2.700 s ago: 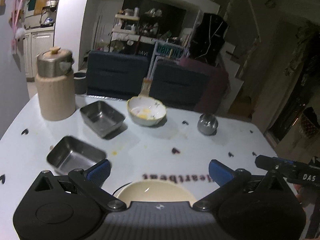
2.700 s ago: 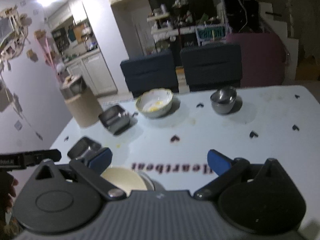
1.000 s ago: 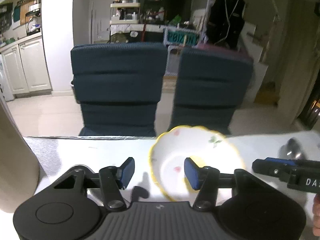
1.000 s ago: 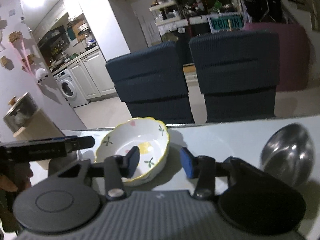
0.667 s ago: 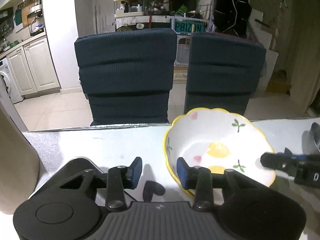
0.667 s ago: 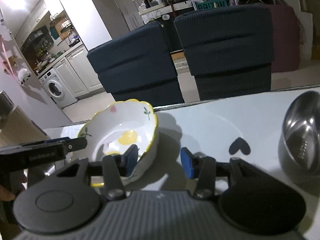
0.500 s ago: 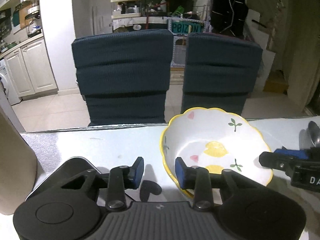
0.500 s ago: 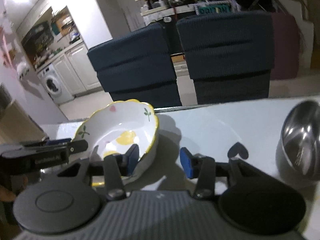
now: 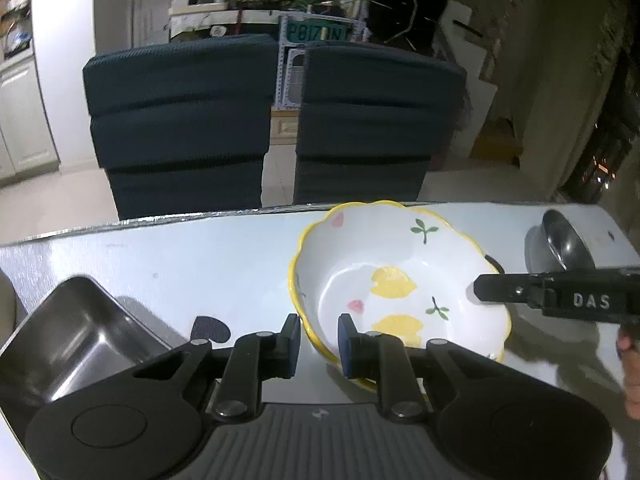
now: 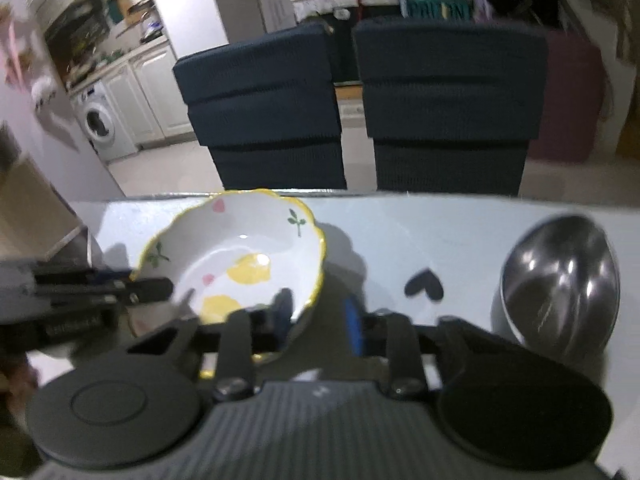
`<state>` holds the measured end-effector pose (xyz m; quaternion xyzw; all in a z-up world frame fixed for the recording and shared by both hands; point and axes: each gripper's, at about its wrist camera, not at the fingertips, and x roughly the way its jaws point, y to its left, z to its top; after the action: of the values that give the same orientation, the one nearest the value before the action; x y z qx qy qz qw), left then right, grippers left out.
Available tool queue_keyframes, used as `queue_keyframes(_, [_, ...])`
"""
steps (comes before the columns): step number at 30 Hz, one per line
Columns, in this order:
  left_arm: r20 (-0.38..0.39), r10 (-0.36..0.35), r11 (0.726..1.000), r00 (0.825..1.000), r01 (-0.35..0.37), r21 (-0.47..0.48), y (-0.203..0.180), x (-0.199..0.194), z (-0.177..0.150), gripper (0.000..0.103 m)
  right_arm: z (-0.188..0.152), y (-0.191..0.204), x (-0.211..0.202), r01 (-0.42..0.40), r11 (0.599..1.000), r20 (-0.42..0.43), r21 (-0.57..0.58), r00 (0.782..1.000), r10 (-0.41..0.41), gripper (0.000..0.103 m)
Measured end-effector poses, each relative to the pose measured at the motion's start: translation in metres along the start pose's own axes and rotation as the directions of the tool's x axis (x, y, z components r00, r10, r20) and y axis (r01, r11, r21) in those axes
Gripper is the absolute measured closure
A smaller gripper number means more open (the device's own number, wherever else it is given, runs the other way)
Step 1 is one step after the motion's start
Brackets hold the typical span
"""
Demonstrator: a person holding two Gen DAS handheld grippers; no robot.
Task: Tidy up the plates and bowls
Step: 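Close the left gripper on the floral bowl rim while the right gripper grips it too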
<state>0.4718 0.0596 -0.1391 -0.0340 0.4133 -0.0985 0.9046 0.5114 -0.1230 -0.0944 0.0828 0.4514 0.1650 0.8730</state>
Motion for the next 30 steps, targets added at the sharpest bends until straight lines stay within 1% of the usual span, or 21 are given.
queue_keyframes(1, [-0.003, 0.0, 1.0, 1.0, 0.0, -0.015, 0.001, 0.001, 0.0, 0.081, 0.001, -0.003, 0.001, -0.009, 0.999, 0.005, 0.039, 1.0, 0.008, 0.086])
queue_keyframes(4, [-0.03, 0.016, 0.999, 0.999, -0.017, -0.048, 0.002, 0.005, 0.004, 0.081, 0.002, -0.007, 0.01, -0.009, 0.994, 0.005, 0.109, 1.0, 0.009, 0.087])
queue_keyframes(8, [-0.057, 0.038, 0.992, 0.998, -0.045, -0.12, 0.004, 0.011, 0.007, 0.081, -0.001, -0.001, 0.018, 0.021, 0.995, 0.014, 0.096, 1.0, -0.022, 0.089])
queue_keyframes(9, [-0.057, 0.039, 0.991, 0.998, -0.046, -0.123, 0.003, 0.011, 0.007, 0.083, -0.003, 0.001, 0.019, 0.032, 0.996, 0.023, 0.087, 0.999, -0.034, 0.089])
queue_keyframes(10, [-0.053, 0.031, 0.991, 0.998, -0.037, -0.126, 0.003, 0.011, 0.007, 0.087, -0.004, 0.004, 0.017, 0.039, 0.996, 0.03, 0.078, 0.999, -0.041, 0.089])
queue_keyframes(15, [-0.044, 0.048, 0.993, 0.998, -0.052, -0.105, -0.002, 0.008, 0.005, 0.089, -0.009, 0.004, 0.013, 0.045, 0.997, 0.049, 0.068, 0.998, -0.048, 0.09])
queue_keyframes(19, [-0.023, 0.052, 0.994, 0.998, -0.054, -0.09, -0.007, 0.003, 0.003, 0.091, -0.011, 0.004, 0.009, 0.049, 0.996, 0.04, 0.073, 0.998, -0.052, 0.09])
queue_keyframes(22, [0.003, 0.056, 0.995, 0.998, -0.055, -0.079, -0.013, -0.006, 0.004, 0.093, -0.012, 0.003, 0.002, 0.046, 0.995, 0.039, 0.087, 0.998, -0.05, 0.09])
queue_keyframes(25, [0.016, 0.055, 0.994, 0.998, -0.053, -0.101, -0.02, -0.023, 0.003, 0.095, -0.015, 0.0, -0.01, 0.03, 0.994, 0.053, 0.107, 0.998, -0.036, 0.091])
queue_keyframes(30, [0.038, 0.051, 0.992, 0.998, -0.046, -0.114, -0.036, -0.06, -0.006, 0.095, -0.022, 0.003, -0.045, 0.017, 0.993, 0.072, 0.113, 0.997, -0.026, 0.091])
